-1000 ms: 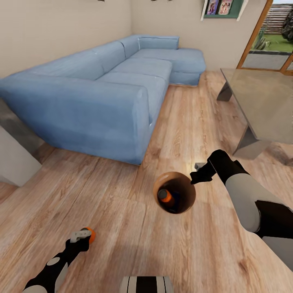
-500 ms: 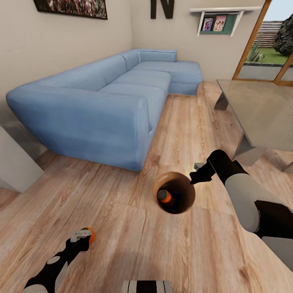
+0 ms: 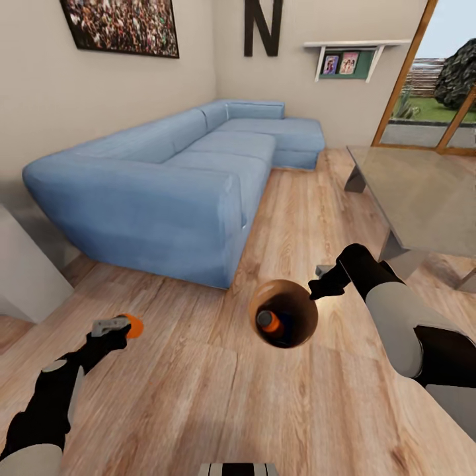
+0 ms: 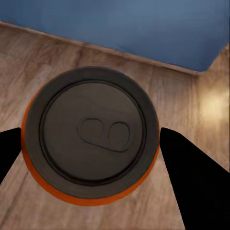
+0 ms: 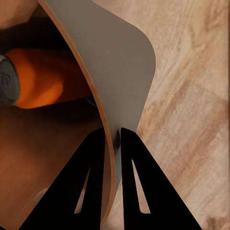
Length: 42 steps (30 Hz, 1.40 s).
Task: Put the three can of soda from the living room inside the tash can in the kitchen.
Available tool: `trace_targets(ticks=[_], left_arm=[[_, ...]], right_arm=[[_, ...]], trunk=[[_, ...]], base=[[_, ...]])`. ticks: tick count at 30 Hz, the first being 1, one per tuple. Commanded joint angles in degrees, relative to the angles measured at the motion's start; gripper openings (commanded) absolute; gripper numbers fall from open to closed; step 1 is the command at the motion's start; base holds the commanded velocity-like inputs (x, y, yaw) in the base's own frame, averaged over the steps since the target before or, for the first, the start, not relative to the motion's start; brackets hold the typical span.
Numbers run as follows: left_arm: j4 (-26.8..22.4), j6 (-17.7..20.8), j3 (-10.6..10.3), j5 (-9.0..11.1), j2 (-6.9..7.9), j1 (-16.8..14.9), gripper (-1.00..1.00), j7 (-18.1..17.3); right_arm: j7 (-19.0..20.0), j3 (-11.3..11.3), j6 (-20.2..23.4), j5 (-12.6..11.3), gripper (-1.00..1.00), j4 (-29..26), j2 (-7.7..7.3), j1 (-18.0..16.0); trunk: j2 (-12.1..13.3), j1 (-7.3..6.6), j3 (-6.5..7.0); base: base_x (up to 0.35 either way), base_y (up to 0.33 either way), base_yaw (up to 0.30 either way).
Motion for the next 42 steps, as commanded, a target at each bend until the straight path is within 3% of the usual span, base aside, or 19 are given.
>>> trace_targets(ticks=[1, 4, 5, 6, 8, 10, 11, 13, 14, 15, 19, 21, 24, 26, 27, 33, 36, 39, 42], left_arm=[[-3.99, 2.59, -0.05, 1.37, -0.1, 0.8, -1.0, -1.11], [-18.9, 12.41, -0.18, 4.51, -0.22, 5.91, -1.0, -7.04], [-21.18, 14.39, -0.19, 4.76, -0.22, 6.96, -1.0, -8.28], [-25.53, 20.78, -0.16, 5.35, -0.23, 9.38, -1.0, -13.1], [-27.74, 26.81, -0.15, 5.89, -0.15, 10.33, -1.0, -19.6], [-28.87, 31.7, -0.18, 6.17, 0.03, 9.91, -1.0, -24.94], [-29.42, 36.39, -0.31, 6.24, 0.19, 7.3, -1.0, -27.91], [-29.69, 40.28, -0.81, 6.27, 0.27, 4.16, -1.0, -29.58], [-29.82, 43.75, -2.63, 6.27, 0.31, 0.99, -1.0, -30.46], [-29.82, 44.64, -3.6, 6.21, 0.32, -0.25, -1.0, -30.65], [-29.62, 45.71, -12.1, 5.55, -0.09, -8.75, -1.0, -31.12], [-29.22, 45.71, -13.83, 5.42, -0.19, -12.31, -1.0, -31.1], [-28.48, 45.71, -14.98, 5.44, -0.29, -14.69, -1.0, -31.09], [-27.91, 45.71, -18.39, 5.67, -0.81, -16.21, -1.0, -31.18], [-27.44, 45.71, -20.52, 5.74, -1.31, -16.62, -1.0, -31.21], [-26.01, 45.71, -25.76, 5.75, -3.11, -17.18, -1.0, -31.19], [-25.78, 45.71, -31.88, 5.45, -3.39, -17.08, -1.0, -30.95], [-25.73, 45.71, -34.68, 5.37, -3.53, -16.91, -1.0, -30.74], [-25.72, 45.71, -35.55, 5.31, -3.6, -16.8, -1.0, -30.55]], right_arm=[[0.21, -0.26, 0.51, -1.35, -1.0, 0.03, 0.0, 0.01], [0.21, -0.37, 0.51, -1.48, -1.0, 0.33, -0.06, 0.05], [0.21, -0.4, 0.51, -1.58, -1.0, 0.38, -0.06, 0.06], [0.25, -0.52, 0.51, -1.81, -1.0, 0.54, -0.08, 0.07], [0.27, -0.58, 0.51, -1.92, -1.0, 0.69, -0.02, 0.11], [0.33, -0.59, 0.51, -1.98, -1.0, 0.76, 0.05, 0.5], [0.43, -0.51, 0.51, -2.01, -1.0, 0.85, 0.11, 1.12], [0.49, -0.42, 0.51, -2.03, -1.0, 1.3, 0.17, 1.51], [0.39, -0.33, 0.51, -2.01, -1.0, 2.54, 0.27, 1.71], [0.32, -0.29, 0.51, -2.0, -1.0, 3.02, 0.34, 1.76], [-0.17, -0.24, 0.51, -1.48, -1.0, 5.78, 1.94, 1.96], [-0.29, -0.24, 0.51, -1.35, -1.0, 6.22, 2.35, 1.99], [-0.36, -0.24, 0.51, -1.29, -1.0, 6.37, 2.52, 2.02], [-0.39, -0.16, 0.51, -1.27, -1.0, 6.43, 2.64, 2.07], [-0.39, -0.12, 0.51, -1.28, -1.0, 6.44, 2.72, 2.08], [-0.41, -0.06, 0.51, -1.31, -1.0, 6.42, 3.03, 2.1], [-0.46, 0.0, 0.51, -1.38, -1.0, 5.99, 3.12, 2.1], [-0.54, 0.02, 0.51, -1.41, -1.0, 5.66, 3.31, 2.09], [-0.52, 0.02, 0.51, -1.42, -1.0, 5.5, 3.58, 2.04]], trunk=[[0.02, -0.02, 0.23], [0.06, -0.1, 0.89], [0.07, -0.12, 1.11], [0.09, -0.15, 1.33], [0.11, -0.2, 1.78], [0.14, -0.25, 2.22], [0.15, -0.28, 2.44], [0.18, -0.33, 2.88], [0.19, -0.35, 3.11], [0.21, -0.38, 3.33], [0.26, -0.48, 4.21], [0.29, -0.53, 4.66], [0.33, -0.61, 5.32], [0.35, -0.66, 5.76], [0.37, -0.69, 5.99], [0.45, -0.84, 7.32], [0.49, -0.92, 7.98], [0.51, -0.97, 8.42], [0.51, -0.97, 8.42]], base=[[0.0, 0.0, 0.0], [0.0, 0.0, 0.0], [0.0, 0.0, 0.0], [0.0, 0.0, 0.0], [0.0, 0.0, 0.0], [0.0, 0.0, 0.0], [0.0, 0.0, 0.0], [0.0, 0.0, 0.0], [0.0, 0.0, 0.0], [0.0, 0.0, 0.0], [0.0, 0.0, 0.0], [0.0, 0.0, 0.0], [0.0, 0.0, 0.0], [0.0, 0.0, 0.0], [0.0, 0.0, 0.0], [0.0, 0.0, 0.0], [0.0, 0.0, 0.0], [0.0, 0.0, 0.0], [0.0, 0.0, 0.0]])
